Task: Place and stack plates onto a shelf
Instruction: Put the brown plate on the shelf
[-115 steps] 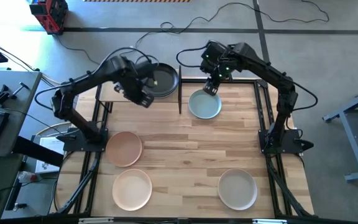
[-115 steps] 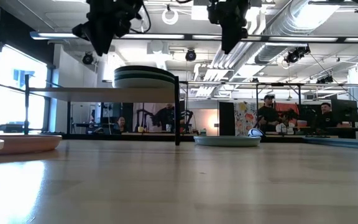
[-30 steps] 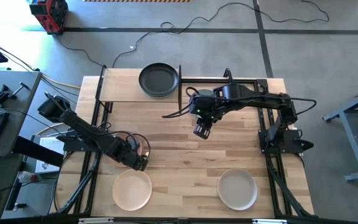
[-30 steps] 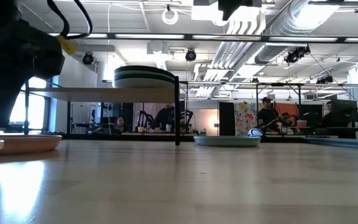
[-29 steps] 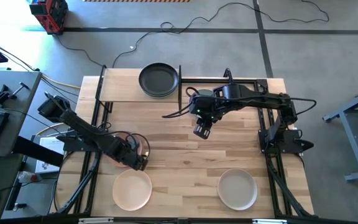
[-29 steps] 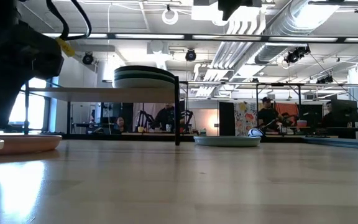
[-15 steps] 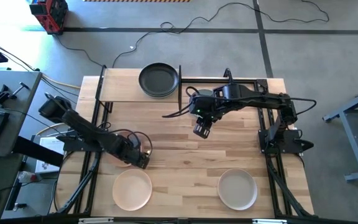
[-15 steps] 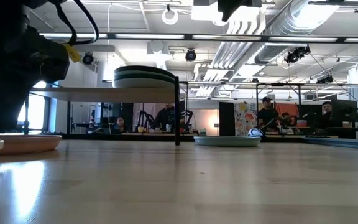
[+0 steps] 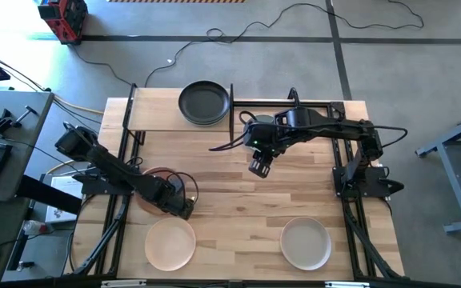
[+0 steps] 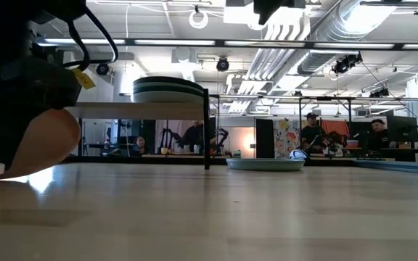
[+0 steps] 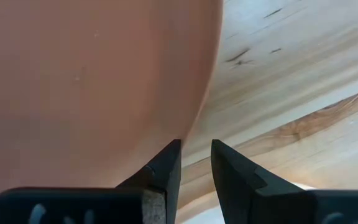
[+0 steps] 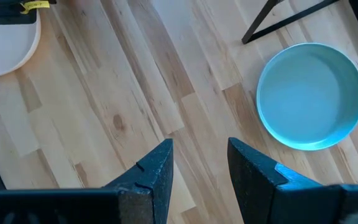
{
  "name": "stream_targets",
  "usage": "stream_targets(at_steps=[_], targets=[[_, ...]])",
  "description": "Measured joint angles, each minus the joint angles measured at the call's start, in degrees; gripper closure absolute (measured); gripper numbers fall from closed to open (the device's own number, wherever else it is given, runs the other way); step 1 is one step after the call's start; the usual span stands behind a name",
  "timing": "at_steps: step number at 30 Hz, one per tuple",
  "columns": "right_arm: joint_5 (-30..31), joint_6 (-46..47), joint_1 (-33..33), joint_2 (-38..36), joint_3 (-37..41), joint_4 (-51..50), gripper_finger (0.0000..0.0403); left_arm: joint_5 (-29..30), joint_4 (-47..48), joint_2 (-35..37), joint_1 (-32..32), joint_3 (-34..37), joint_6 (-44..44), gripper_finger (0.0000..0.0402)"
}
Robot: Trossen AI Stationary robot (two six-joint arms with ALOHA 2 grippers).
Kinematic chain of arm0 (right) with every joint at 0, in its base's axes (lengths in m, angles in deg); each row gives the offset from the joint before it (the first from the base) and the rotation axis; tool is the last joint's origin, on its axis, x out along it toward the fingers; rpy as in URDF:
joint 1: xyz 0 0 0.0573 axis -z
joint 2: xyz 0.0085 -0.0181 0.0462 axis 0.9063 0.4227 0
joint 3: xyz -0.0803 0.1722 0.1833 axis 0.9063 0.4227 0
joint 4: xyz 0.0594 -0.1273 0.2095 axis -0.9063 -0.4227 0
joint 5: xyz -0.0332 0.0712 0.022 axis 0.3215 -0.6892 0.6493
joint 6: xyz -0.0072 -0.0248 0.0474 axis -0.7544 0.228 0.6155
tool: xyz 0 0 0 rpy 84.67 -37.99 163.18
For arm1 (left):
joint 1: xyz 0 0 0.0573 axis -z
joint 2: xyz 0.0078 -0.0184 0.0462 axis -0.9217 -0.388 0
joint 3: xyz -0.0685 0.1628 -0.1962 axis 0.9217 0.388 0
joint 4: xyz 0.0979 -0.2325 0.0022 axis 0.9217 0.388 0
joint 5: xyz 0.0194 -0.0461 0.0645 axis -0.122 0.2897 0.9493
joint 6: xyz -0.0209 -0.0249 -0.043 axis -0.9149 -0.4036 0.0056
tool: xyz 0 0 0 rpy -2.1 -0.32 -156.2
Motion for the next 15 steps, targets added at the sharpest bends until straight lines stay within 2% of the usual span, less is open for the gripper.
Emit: stream_targets(at_steps=[15], targets=[[0.0,0.0,0.0,0.0,0.0,1.2,0.0272,-0.2,1.0,0.2,0.0,-0.3,-0.2,0.0323]])
